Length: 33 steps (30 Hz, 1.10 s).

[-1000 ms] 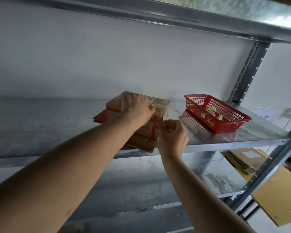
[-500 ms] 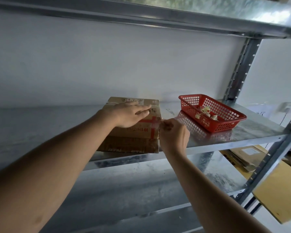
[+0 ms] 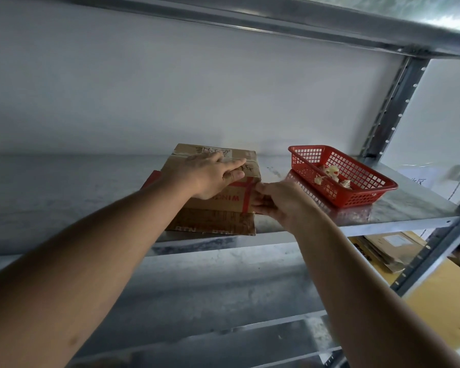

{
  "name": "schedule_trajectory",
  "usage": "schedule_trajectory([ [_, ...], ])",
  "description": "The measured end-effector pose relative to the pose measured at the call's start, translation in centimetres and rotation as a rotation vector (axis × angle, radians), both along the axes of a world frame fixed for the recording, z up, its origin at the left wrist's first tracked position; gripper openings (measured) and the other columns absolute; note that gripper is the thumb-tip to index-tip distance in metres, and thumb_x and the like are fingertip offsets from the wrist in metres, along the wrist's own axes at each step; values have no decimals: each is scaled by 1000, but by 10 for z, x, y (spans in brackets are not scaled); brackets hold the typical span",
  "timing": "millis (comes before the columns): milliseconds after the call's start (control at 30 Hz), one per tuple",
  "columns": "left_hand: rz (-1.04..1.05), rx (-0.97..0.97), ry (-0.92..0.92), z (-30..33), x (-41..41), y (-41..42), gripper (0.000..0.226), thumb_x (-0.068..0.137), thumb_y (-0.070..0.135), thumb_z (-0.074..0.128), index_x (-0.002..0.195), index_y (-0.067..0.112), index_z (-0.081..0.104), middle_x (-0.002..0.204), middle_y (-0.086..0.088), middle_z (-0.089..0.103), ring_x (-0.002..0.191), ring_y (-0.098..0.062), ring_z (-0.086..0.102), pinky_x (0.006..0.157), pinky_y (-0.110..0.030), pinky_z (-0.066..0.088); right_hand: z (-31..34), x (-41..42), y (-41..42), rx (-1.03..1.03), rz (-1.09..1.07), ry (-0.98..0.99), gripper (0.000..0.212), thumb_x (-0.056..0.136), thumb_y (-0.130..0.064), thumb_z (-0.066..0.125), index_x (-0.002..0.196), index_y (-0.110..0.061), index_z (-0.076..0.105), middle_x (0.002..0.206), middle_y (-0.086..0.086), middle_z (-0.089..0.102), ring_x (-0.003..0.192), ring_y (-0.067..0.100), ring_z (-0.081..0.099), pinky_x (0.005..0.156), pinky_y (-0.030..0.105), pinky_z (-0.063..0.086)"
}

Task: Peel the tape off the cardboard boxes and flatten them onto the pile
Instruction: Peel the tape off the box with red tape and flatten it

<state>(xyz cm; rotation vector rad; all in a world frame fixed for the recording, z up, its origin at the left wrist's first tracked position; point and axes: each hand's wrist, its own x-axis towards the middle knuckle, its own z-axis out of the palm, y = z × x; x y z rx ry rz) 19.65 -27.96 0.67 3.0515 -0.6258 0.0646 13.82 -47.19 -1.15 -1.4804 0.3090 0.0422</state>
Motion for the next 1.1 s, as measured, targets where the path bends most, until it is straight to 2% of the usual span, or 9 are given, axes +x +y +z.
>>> schedule_trajectory([
  [100, 0, -13, 3, -1, 0, 0, 69, 89, 83, 0, 155, 64, -1, 174, -2, 6, 159, -35, 9, 125, -62, 16, -8, -5, 3, -171, -99, -117, 9, 95, -12, 73, 89, -6, 75, 80, 7, 79, 76, 22, 78, 73, 40, 66],
  [167, -4, -13, 0, -1, 0, -1, 69, 90, 81, 1, 156, 63, 0, 174, -3, 6, 159, -34, 7, 125, -62, 15, -13, -11, 8, -396, -210, -236, 12, 89, -21, 81, 78, -17, 78, 70, -3, 77, 72, 19, 78, 69, 41, 66],
  [233, 3, -19, 10, 0, 1, -2, 66, 92, 80, 2, 156, 63, -1, 174, -2, 4, 159, -34, 5, 126, -62, 13, -18, -16, 12, -451, -278, -305, 15, 85, -25, 84, 71, -22, 79, 66, -7, 76, 69, 17, 77, 68, 41, 66],
  [433, 8, -30, 22, 0, 0, -2, 63, 94, 80, 4, 155, 64, -1, 174, -1, 2, 159, -34, 2, 126, -62, 10, -13, -18, 24, 118, -243, -183, 9, 93, -6, 73, 86, 0, 76, 82, 11, 79, 77, 20, 79, 68, 29, 64],
  [567, -7, -33, 1, -1, 0, 1, 63, 93, 81, 3, 155, 65, -1, 174, -2, 5, 159, -35, 6, 126, -62, 12, 0, -13, 19, 448, -130, -48, 9, 94, 7, 61, 87, 5, 66, 80, 15, 73, 71, 19, 71, 68, 31, 63],
  [700, -23, -22, -26, -3, 0, 3, 65, 90, 83, -1, 153, 67, -3, 174, -2, 5, 159, -37, 8, 125, -62, 14, 9, -11, 5, 498, -144, -38, 8, 93, 6, 63, 87, 1, 61, 72, 13, 69, 66, 17, 69, 63, 30, 63],
  [833, -31, -36, -8, -5, 3, 4, 67, 86, 87, -3, 151, 69, -3, 174, 1, 3, 159, -34, 5, 125, -61, 10, 2, -10, 5, 196, -270, -242, 8, 91, -2, 74, 85, 3, 70, 76, 12, 77, 74, 20, 78, 69, 30, 64],
  [1000, -49, -52, 0, -5, 9, 7, 65, 87, 87, -3, 150, 69, -4, 174, 2, 2, 160, -31, 2, 124, -59, 6, -9, -5, 9, -759, -412, -636, 11, 89, -25, 80, 82, -19, 75, 71, -16, 69, 68, 3, 68, 60, 13, 48],
  [1100, -44, -58, 9, -5, 10, 7, 63, 89, 86, -1, 150, 69, -2, 174, 4, 2, 160, -30, 1, 124, -58, 4, -13, -3, 5, -1032, -340, -755, 7, 92, -16, 77, 86, -14, 75, 80, -3, 73, 69, 16, 69, 61, 31, 55],
])
